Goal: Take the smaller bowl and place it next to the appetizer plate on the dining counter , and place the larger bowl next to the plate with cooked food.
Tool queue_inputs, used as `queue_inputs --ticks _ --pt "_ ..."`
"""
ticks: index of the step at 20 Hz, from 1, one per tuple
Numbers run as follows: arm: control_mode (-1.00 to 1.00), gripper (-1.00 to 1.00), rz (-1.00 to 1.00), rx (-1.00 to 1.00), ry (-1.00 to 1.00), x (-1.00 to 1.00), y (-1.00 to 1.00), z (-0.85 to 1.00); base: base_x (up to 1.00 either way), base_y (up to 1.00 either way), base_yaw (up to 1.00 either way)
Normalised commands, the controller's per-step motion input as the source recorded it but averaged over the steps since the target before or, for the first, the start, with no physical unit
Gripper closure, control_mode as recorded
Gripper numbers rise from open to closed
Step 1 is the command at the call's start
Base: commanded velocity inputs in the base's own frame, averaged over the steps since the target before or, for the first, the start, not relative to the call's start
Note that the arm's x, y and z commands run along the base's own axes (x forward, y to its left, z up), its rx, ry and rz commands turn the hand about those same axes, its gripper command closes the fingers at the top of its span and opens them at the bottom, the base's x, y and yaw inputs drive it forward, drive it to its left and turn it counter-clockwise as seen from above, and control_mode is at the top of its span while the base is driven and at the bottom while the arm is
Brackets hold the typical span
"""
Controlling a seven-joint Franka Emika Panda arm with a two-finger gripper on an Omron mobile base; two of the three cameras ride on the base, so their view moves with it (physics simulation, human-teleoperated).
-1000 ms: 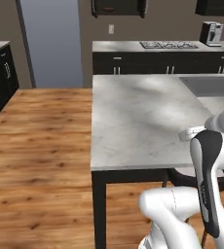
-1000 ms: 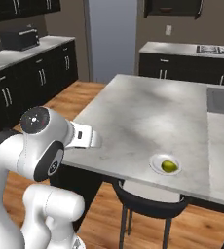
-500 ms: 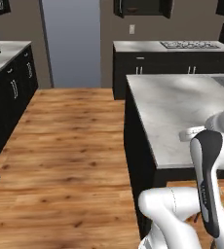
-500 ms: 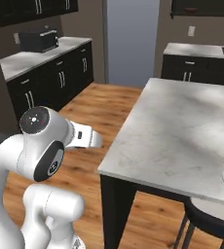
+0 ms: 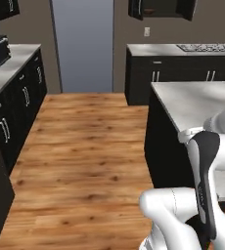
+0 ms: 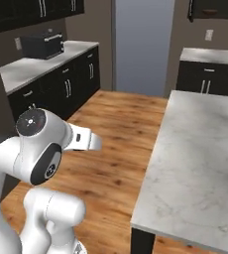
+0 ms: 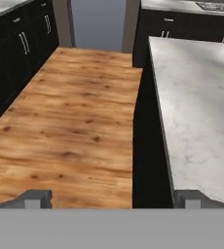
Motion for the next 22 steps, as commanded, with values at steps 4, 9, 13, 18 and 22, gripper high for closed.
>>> queue_inputs --ticks 4,9,13,18,22 --pt "1.0 -1.0 0.0 0.0 0.0 0.0 0.0 0.0 1.0 0.0 -0.05" --pt "1.0 -1.0 0.0 0.0 0.0 0.0 0.0 0.0 1.0 0.0 -0.04" --pt "1.0 -1.0 0.0 0.0 0.0 0.0 0.0 0.0 1.0 0.03 -0.03" --pt "1.0 -1.0 0.0 0.0 0.0 0.0 0.0 0.0 1.0 0.16 -0.05" --pt "1.0 -1.0 0.0 0.0 0.0 0.0 0.0 0.0 1.0 0.16 -0.05"
